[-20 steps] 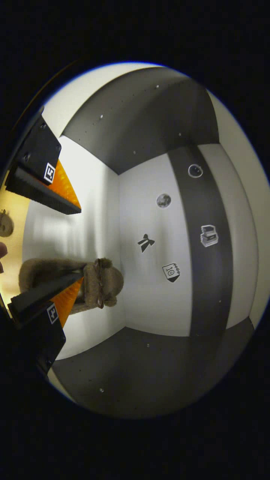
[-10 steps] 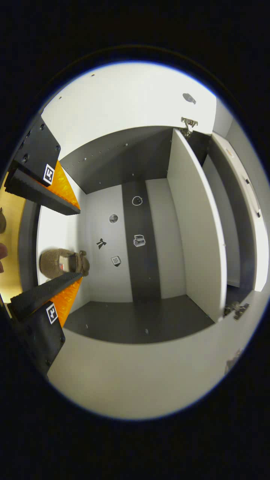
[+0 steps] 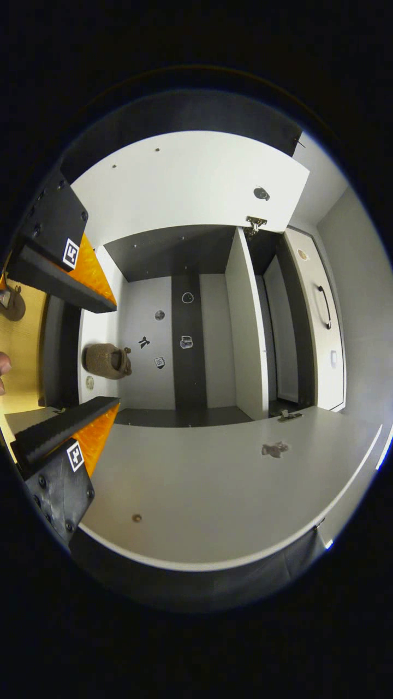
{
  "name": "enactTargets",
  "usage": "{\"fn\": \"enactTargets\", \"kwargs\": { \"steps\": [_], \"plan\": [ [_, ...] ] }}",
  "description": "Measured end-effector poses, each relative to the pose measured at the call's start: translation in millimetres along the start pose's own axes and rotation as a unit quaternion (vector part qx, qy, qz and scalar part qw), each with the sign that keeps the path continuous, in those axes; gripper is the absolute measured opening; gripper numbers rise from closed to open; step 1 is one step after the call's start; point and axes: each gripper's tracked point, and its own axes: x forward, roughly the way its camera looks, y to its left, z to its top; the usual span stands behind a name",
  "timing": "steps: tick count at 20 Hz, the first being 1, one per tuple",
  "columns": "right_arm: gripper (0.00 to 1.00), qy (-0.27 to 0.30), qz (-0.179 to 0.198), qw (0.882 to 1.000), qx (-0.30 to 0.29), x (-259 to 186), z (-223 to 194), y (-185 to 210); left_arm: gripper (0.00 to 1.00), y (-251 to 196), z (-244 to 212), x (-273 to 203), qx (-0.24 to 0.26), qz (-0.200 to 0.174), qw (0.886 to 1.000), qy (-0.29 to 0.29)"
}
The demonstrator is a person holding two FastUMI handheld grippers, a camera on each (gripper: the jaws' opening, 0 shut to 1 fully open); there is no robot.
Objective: Grab one shoe with the right hand and put it into the shoe cabinet, grab the other shoe with the left hand and put it into the shoe cabinet; then close the right door with the right hand and the left door with the left hand.
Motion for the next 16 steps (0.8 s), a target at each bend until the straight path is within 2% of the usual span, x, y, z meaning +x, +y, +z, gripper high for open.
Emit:
{"fn": "enactTargets", "kwargs": {
  "steps": [2,8,9,12,13,14,16],
  "plan": [
    [0.98,0.001,-0.002,1.0,0.0,-20,1,-7,0.8,6,1,20,-0.009,0.005,1.0,-0.001],
    [0.98,0.009,-0.024,1.0,0.01,-53,6,-39,0.74,12,-15,75,-0.009,0.01,1.0,0.015],
    [0.98,0.009,-0.029,1.0,0.008,-57,7,-46,0.75,10,-17,81,-0.006,0.005,1.0,0.017],
    [0.98,0.011,-0.044,0.999,-0.007,-64,4,-63,0.59,11,-8,94,-0.001,0.016,1.0,0.001],
    [0.98,0.014,-0.049,0.999,-0.012,-66,3,-70,0.46,13,-3,97,0.002,0.023,1.0,-0.004],
    [0.98,0.015,-0.052,0.998,-0.016,-67,0,-75,0.45,14,-1,98,0.005,0.025,1.0,-0.006],
    [0.96,0.017,-0.05,0.999,-0.014,-69,-2,-75,0.31,17,1,103,0.015,0.035,0.999,-0.001]
  ]
}}
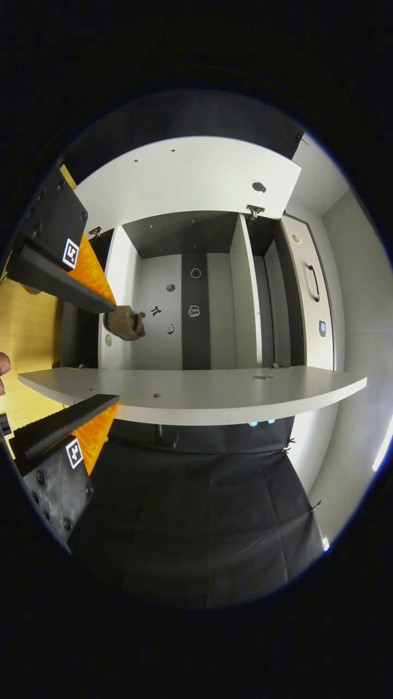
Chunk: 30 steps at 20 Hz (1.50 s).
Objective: Grab one shoe with the right hand and put it into the shoe cabinet, grab the other shoe with the left hand and put it into the shoe cabinet; then close the right door with the right hand and the left door with the left hand.
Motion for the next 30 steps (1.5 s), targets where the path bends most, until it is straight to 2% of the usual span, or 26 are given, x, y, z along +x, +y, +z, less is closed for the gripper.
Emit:
{"fn": "enactTargets", "kwargs": {
  "steps": [1,3,5,8,9,10,13,17,18,19,23,27,30],
  "plan": [
    [1.0,-0.001,-0.001,1.0,0.0,-2,1,-1,0.25,2,1,1,0.003,0.008,1.0,0.003],
    [0.96,-0.002,0.003,1.0,0.002,-5,2,0,0.13,4,3,-1,0.006,0.019,1.0,0.008],
    [0.96,0.0,0.008,1.0,0.01,-10,2,3,0.09,5,8,-8,0.016,0.029,0.999,0.012],
    [0.96,0.007,0.012,1.0,0.024,-17,3,4,0.08,1,28,-27,0.022,0.032,0.999,0.01],
    [1.0,0.008,0.014,1.0,0.027,-19,2,4,0.08,1,37,-36,0.022,0.036,0.999,0.009],
    [0.96,0.009,0.015,0.999,0.03,-21,2,3,0.08,0,50,-46,0.02,0.04,0.999,0.003],
    [0.96,0.011,0.018,0.999,0.037,-30,3,-2,0.08,-1,87,-82,-0.004,0.047,0.999,-0.008],
    [0.96,0.014,0.018,0.999,0.037,-40,0,-13,0.08,0,144,-125,-0.029,0.057,0.998,-0.026],
    [1.0,0.016,0.017,0.999,0.037,-42,-2,-17,0.08,1,159,-133,-0.032,0.06,0.997,-0.027],
    [0.96,0.017,0.015,0.999,0.036,-43,-3,-22,0.08,2,176,-141,-0.034,0.061,0.997,-0.032],
    [0.97,0.013,0.002,0.999,0.036,-46,-1,-42,0.08,5,252,-169,-0.053,0.062,0.994,-0.066],
    [0.97,0.016,-0.009,0.999,0.041,-51,-4,-61,0.08,16,327,-171,-0.036,0.075,0.992,-0.095],
    [0.97,0.017,-0.021,0.999,0.04,-52,-6,-78,0.08,25,370,-151,-0.036,0.077,0.992,-0.089]
  ]
}}
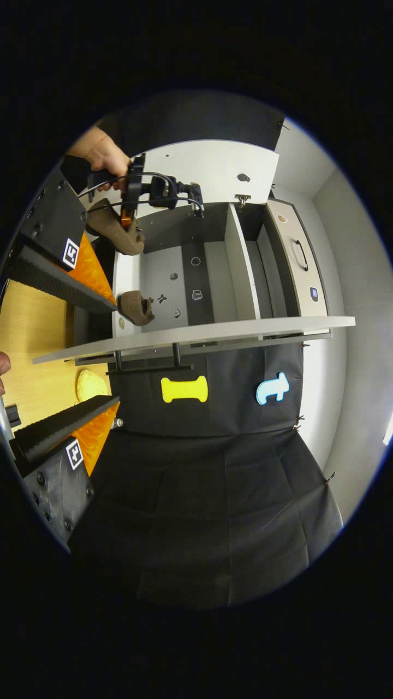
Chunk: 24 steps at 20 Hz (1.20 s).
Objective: Grab one shoe with the right hand and put it into the shoe cabinet, grab the other shoe with the left hand and put it into the shoe cabinet; then close the right door with the right hand and the left door with the left hand.
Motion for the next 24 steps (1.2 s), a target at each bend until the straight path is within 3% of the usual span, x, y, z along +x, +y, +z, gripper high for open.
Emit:
{"fn": "enactTargets", "kwargs": {
  "steps": [5,10,14,24],
  "plan": [
    [0.97,0.002,-0.026,1.0,0.005,-5,-2,-40,0.08,7,52,61,0.041,0.022,0.999,0.01],
    [0.98,0.014,-0.059,0.998,0.008,2,-12,-79,0.08,-1,76,134,0.042,0.028,0.998,0.044],
    [0.98,0.017,-0.074,0.997,0.0,6,-14,-100,0.08,-1,82,181,0.086,0.052,0.993,0.063],
    [0.98,0.025,-0.097,0.995,0.002,22,-18,-130,0.08,-19,55,226,0.072,0.036,0.991,0.11]
  ]
}}
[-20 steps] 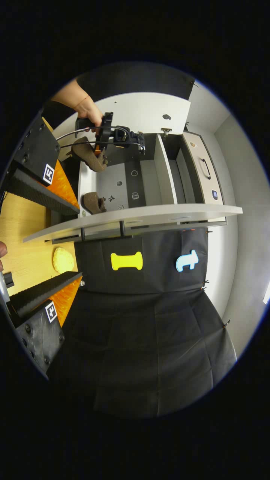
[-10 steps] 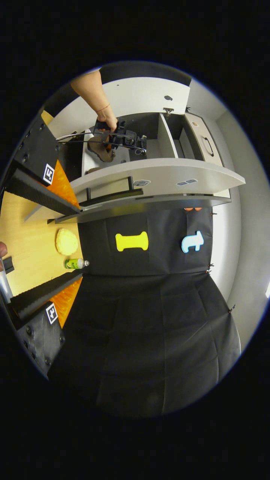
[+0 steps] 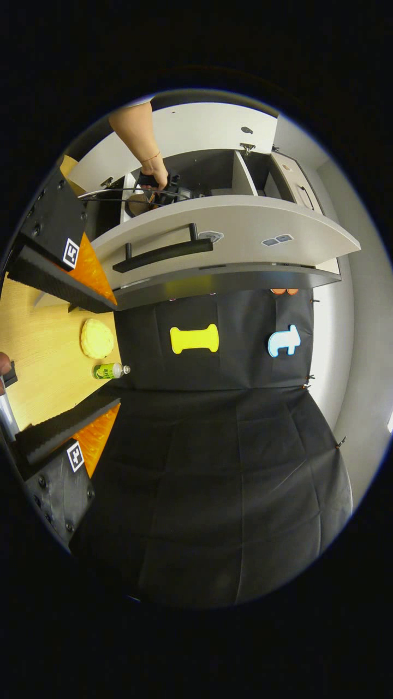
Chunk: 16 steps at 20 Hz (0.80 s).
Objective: Grab one shoe with the right hand and put it into the shoe cabinet, grab the other shoe with the left hand and put it into the shoe cabinet; then close the right door with the right hand and the left door with the left hand.
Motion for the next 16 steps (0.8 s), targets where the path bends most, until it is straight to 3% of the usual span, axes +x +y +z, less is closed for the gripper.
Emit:
{"fn": "enactTargets", "kwargs": {
  "steps": [2,5,6,7,9,13,16],
  "plan": [
    [0.98,0.001,-0.003,1.0,-0.001,0,-1,-1,0.11,1,0,-4,0.006,0.003,1.0,0.0],
    [0.99,0.001,-0.001,1.0,0.0,-2,-2,2,0.34,-8,-1,-14,0.007,-0.019,1.0,-0.007],
    [0.99,0.001,0.0,1.0,0.002,-3,-1,3,0.37,-7,-1,-19,0.01,-0.017,1.0,-0.01],
    [0.99,0.001,0.002,1.0,0.005,-4,-1,6,0.53,-3,0,-25,0.014,-0.01,1.0,-0.017],
    [0.98,0.002,0.005,1.0,0.007,-7,-2,12,0.72,0,3,-39,0.02,-0.007,0.999,-0.036],
    [0.98,0.002,0.012,1.0,0.009,-10,0,21,0.97,0,8,-79,0.013,-0.026,0.996,-0.084],
    [0.98,0.004,0.019,1.0,0.014,-5,3,28,0.97,2,11,-118,0.009,-0.035,0.991,-0.129]
  ]
}}
